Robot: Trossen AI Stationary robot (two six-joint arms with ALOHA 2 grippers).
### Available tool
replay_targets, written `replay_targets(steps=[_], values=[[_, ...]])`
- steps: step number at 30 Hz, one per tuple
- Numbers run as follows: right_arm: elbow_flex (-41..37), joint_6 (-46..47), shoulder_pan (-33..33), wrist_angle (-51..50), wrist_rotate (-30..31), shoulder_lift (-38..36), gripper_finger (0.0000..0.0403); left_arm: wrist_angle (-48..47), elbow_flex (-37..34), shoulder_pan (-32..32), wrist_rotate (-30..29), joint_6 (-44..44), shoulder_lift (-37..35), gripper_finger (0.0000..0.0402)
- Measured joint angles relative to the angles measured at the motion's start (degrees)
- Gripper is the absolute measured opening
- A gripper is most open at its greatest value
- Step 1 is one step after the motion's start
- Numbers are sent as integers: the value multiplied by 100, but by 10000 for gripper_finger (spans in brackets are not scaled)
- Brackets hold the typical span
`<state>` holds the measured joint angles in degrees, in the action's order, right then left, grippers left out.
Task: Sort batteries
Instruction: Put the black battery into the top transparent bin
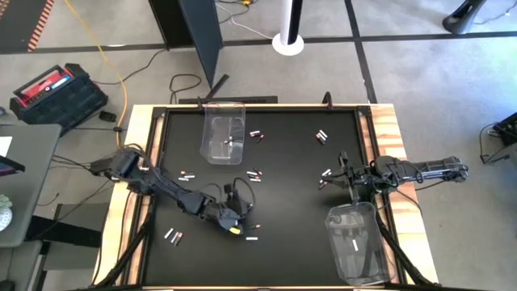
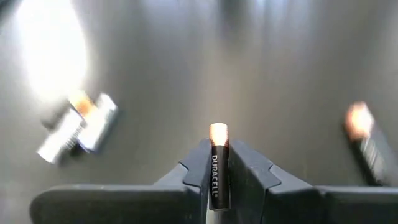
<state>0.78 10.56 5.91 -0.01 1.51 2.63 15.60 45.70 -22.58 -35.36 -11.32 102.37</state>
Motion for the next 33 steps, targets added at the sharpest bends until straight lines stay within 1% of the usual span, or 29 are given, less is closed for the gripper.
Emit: replay_targets(steps=[5, 8, 11, 14, 17, 19, 21, 23, 26, 28, 30, 33], values=[[2, 0, 0, 0, 1, -2, 11, -63, 20, 401, -28, 80, -1129, 39], [1, 0, 0, 2, -1, -1, 11, -85, 19, 770, -27, 158, -1923, 39], [1, 0, 0, 0, -1, 0, 11, -334, 24, 1237, -23, 299, -2773, 38], [2, 0, 0, 1, 0, 0, 11, -712, 37, 1810, -19, 437, -3486, 38], [0, 0, 0, 1, 0, -1, 11, -1710, 328, 2506, 28, 456, -3953, 37], [1, -1, 0, 0, -1, -1, 11, -2578, 641, 3028, 195, 407, -4029, 37], [2, 0, 0, 0, 1, 0, 11, -3360, 958, 3545, 520, 395, -3994, 37], [1, -1, 0, 0, -1, -1, 11, -3936, 1251, 4054, 857, 441, -3828, 37], [1, 0, 0, 0, 1, -2, 11, -4579, 1602, 4752, 1455, 500, -3453, 37], [1, 0, 0, 0, 0, 0, 11, -4848, 1822, 5129, 1934, 497, -3098, 37], [2, 0, 0, 0, 1, -2, 11, -5133, 2006, 5401, 2288, 477, -2734, 37], [2, 0, 0, 0, 1, -2, 11, -5399, 2228, 5560, 2508, 491, -2130, 37]])
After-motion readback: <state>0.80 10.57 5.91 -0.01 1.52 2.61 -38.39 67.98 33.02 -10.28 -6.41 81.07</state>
